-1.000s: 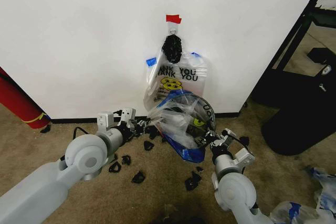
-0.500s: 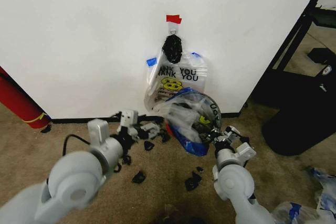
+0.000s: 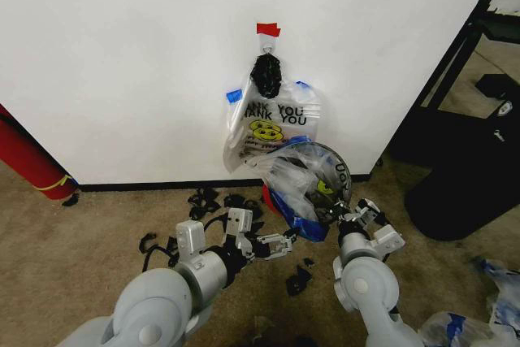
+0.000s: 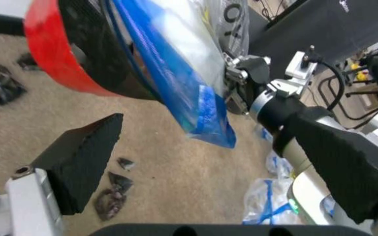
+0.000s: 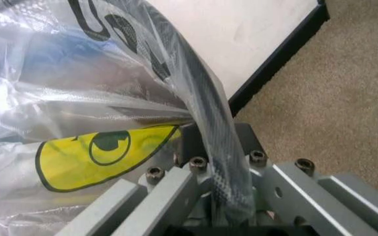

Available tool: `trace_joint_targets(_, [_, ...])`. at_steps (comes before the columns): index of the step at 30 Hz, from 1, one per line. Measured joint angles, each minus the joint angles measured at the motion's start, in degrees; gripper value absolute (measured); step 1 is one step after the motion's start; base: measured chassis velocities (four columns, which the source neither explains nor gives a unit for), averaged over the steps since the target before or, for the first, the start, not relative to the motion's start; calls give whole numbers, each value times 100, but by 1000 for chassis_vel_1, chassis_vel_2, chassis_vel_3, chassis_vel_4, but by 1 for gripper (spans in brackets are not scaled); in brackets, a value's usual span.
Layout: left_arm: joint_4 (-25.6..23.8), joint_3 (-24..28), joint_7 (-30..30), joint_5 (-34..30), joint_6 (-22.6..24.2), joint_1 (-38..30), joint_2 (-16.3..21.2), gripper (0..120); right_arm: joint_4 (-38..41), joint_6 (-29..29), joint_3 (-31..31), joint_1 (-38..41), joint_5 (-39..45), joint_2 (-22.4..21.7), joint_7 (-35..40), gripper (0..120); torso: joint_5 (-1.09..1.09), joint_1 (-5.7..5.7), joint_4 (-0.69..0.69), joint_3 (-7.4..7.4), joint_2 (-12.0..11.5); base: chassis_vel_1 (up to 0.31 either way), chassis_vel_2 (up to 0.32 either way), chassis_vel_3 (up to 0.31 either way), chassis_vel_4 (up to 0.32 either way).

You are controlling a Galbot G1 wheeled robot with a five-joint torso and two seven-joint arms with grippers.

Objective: Pick up the garbage bag from the wall and place it over the trash bin.

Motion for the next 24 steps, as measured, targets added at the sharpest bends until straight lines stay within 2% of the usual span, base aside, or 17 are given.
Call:
trace_joint_targets(3, [108,91,-7,-6,0,-60,-101,99,-8,4,-13,2,-14,36,0,0,0,0,-1,0,0,0,0,0,0])
trace_joint_targets(10, [428,246,-76,31,-17,-137,-279,86,-34,7,-21,10,-14,112,12,0,0,0,0,0,0,0,0,0,0])
trace_joint_targets(16, [530,367,-63,161,-56,-177,-308,59,-67,12,-94,9,-70,119,-81,0,0,0,0,1,-1,0,0,0,0])
trace_joint_targets(18, [535,369,-59,166,-58,-184,-306,56,-67,12,-96,9,-72,119,-82,0,0,0,0,0,-1,0,0,0,0])
trace_joint_targets(24, [545,368,-33,178,-74,-177,-278,31,-88,17,-85,4,-73,129,-80,0,0,0,0,0,-1,0,0,0,0])
